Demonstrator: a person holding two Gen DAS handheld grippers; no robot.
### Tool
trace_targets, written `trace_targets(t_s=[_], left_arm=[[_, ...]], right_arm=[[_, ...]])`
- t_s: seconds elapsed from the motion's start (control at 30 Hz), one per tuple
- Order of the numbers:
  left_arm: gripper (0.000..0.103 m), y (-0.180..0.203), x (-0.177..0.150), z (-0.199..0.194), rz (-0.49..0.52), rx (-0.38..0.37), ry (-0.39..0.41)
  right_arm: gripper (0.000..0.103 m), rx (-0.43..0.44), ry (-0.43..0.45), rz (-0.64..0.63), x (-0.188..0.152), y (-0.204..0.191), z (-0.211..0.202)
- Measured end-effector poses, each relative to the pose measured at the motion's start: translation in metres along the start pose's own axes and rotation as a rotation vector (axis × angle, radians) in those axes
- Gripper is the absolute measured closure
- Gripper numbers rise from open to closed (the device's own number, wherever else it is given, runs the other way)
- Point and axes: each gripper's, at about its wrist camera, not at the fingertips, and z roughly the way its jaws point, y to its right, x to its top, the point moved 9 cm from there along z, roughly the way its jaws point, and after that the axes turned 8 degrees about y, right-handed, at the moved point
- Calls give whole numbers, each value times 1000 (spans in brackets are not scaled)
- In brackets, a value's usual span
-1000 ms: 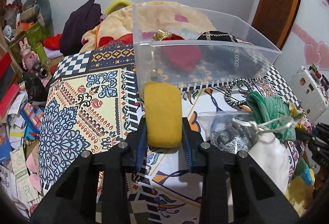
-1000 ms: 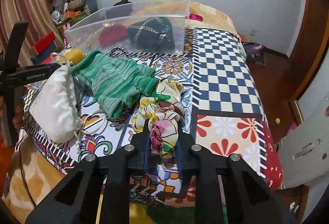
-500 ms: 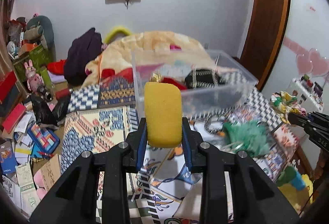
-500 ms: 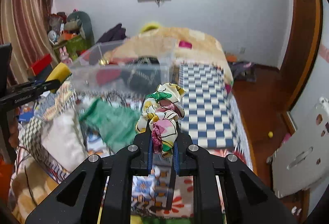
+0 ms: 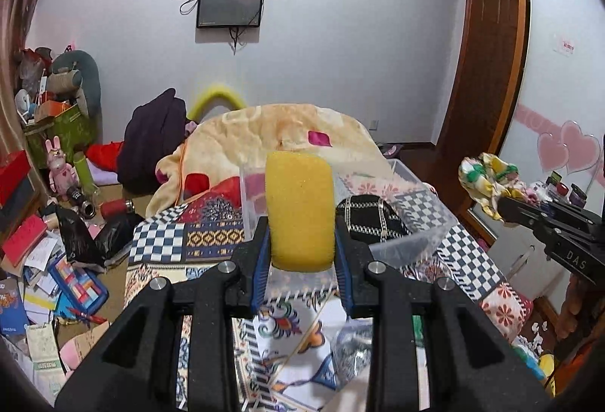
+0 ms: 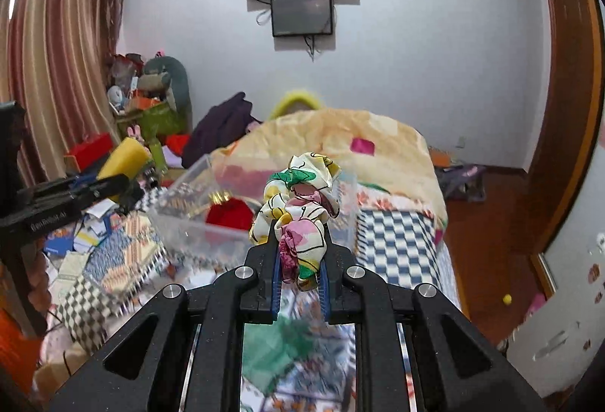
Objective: Organize soft objects
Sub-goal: 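Lower the yellow sponge and floral scarf into the clear box and release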
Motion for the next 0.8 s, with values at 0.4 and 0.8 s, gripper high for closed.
trace_targets(t_s=[0.4,0.8], left_arm=[[72,0,4,46,1,-2,-47],[72,-6,-17,100,11,15,-161]], right_arm=[[89,51,-28,-2,13,-18,53],[89,72,-161,-19,-11,-31,103]])
